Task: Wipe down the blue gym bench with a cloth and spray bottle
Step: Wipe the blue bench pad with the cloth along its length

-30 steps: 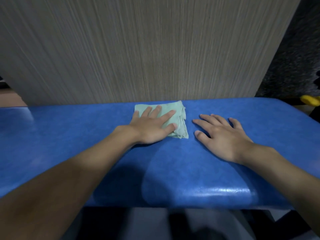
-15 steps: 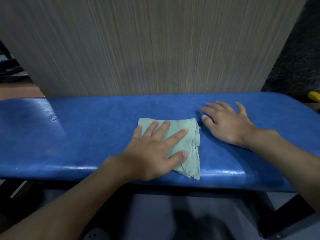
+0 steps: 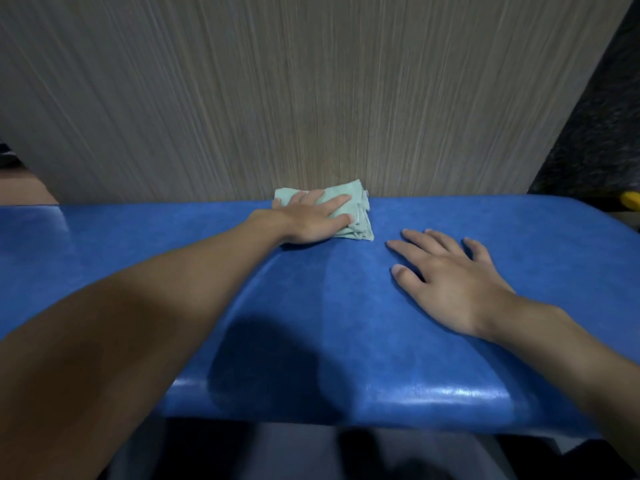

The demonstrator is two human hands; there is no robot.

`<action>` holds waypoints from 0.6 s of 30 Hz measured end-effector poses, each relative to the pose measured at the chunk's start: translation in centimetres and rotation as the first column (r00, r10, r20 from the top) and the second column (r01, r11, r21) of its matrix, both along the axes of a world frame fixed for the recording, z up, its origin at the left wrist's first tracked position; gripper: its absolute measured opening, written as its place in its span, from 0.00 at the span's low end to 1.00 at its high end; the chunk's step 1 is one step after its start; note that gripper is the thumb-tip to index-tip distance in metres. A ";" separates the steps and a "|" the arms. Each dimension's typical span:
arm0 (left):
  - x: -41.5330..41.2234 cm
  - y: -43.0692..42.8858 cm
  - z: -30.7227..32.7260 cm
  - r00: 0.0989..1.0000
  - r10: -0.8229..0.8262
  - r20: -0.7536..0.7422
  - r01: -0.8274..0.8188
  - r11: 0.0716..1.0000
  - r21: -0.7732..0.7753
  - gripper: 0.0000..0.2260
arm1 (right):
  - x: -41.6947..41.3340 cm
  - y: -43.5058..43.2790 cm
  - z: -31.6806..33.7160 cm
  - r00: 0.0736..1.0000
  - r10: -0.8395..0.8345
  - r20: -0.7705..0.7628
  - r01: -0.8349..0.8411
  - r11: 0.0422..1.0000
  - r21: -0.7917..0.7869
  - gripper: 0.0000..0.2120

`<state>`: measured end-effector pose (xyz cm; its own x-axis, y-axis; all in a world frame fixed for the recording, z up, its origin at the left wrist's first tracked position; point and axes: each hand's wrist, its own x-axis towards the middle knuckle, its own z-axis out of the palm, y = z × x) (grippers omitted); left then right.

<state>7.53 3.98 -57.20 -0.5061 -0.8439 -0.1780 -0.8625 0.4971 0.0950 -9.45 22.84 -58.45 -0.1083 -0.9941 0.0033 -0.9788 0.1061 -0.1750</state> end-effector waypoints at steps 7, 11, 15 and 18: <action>1.6 4.5 -0.8 0.999 -0.037 -0.002 0.037 0.999 -0.040 0.27 | -0.2 0.0 -0.1 1.000 -0.006 0.011 0.006 1.000 -0.002 0.26; 4.4 10.6 -1.3 0.995 -0.097 0.008 0.097 0.993 -0.065 0.26 | -0.1 0.0 -0.1 1.000 -0.007 0.012 0.007 1.000 -0.007 0.26; 6.9 16.7 -1.5 0.993 -0.120 0.007 0.120 0.986 -0.114 0.28 | 0.0 0.0 0.2 1.000 -0.007 0.008 0.007 1.000 0.010 0.25; 7.9 19.1 -1.5 0.992 -0.123 -0.006 0.121 0.986 -0.112 0.33 | 0.2 -0.3 0.9 1.000 -0.006 -0.021 0.006 1.000 -0.003 0.25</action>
<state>15.41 23.12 -58.71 -0.6081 -0.7899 -0.0793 -0.7938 0.6067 0.0438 -9.26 22.55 -57.52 -0.1142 -0.9934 0.0088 -0.9816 0.1115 -0.1548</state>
